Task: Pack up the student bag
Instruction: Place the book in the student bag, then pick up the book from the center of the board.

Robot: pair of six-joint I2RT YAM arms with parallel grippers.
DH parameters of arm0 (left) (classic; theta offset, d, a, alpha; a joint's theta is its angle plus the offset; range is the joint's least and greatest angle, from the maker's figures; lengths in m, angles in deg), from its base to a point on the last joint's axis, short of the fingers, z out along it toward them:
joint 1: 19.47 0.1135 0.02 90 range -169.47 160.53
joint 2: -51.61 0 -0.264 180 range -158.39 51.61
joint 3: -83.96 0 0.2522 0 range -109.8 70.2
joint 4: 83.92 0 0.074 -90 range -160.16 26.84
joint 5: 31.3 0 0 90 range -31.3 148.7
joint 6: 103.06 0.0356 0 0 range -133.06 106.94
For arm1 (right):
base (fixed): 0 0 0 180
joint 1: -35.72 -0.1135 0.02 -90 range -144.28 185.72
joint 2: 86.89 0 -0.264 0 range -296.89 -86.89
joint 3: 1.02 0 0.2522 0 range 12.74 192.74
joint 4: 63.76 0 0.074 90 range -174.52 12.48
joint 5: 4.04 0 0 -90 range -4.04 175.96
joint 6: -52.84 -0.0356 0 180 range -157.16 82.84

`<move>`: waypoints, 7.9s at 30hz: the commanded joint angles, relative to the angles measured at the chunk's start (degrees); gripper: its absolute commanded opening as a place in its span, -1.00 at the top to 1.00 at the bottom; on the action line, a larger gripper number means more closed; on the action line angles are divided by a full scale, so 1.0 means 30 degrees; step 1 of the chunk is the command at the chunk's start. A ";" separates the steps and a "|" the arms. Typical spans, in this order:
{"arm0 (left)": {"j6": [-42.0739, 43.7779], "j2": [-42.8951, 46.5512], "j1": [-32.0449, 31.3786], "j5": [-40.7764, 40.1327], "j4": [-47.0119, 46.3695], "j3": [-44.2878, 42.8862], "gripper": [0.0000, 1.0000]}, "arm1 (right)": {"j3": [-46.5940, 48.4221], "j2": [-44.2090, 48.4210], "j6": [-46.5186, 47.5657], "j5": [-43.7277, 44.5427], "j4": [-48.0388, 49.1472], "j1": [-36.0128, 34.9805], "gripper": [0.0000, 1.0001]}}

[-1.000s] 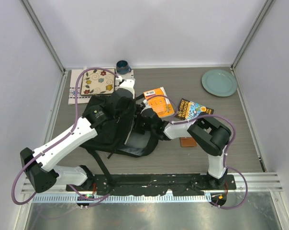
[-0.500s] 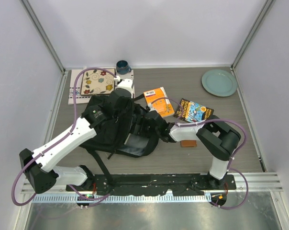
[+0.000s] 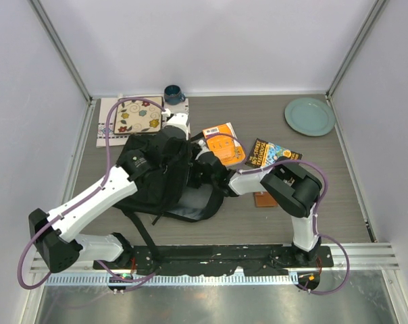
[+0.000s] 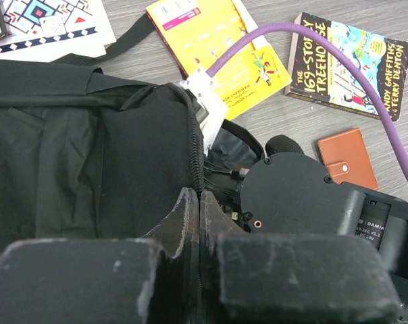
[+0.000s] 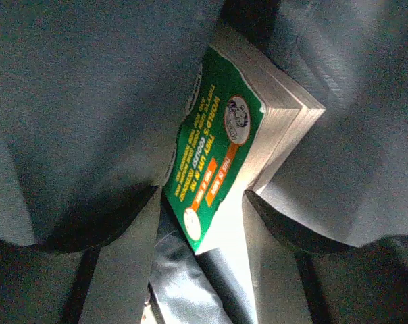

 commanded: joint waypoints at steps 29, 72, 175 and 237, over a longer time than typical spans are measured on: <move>-0.1188 -0.0058 0.0522 0.3339 -0.3423 0.1345 -0.55 | -0.6349 1.6849 0.4772 0.9851 -1.1137 0.6223 -0.75; -0.3122 -1.8835 0.6001 0.7178 -0.3366 -1.1576 -0.82 | 0.4988 -0.0316 0.6383 -0.6181 -0.6067 1.4029 -0.74; -0.6789 -0.3841 0.6762 1.4363 -1.4244 0.1608 1.00 | -0.6145 1.0309 -0.4626 -1.2141 0.5708 1.3794 -0.49; -1.2556 0.5158 0.6352 0.8145 -2.1881 1.1392 1.00 | -0.7257 1.2864 -0.3109 0.2167 0.8580 0.2807 0.02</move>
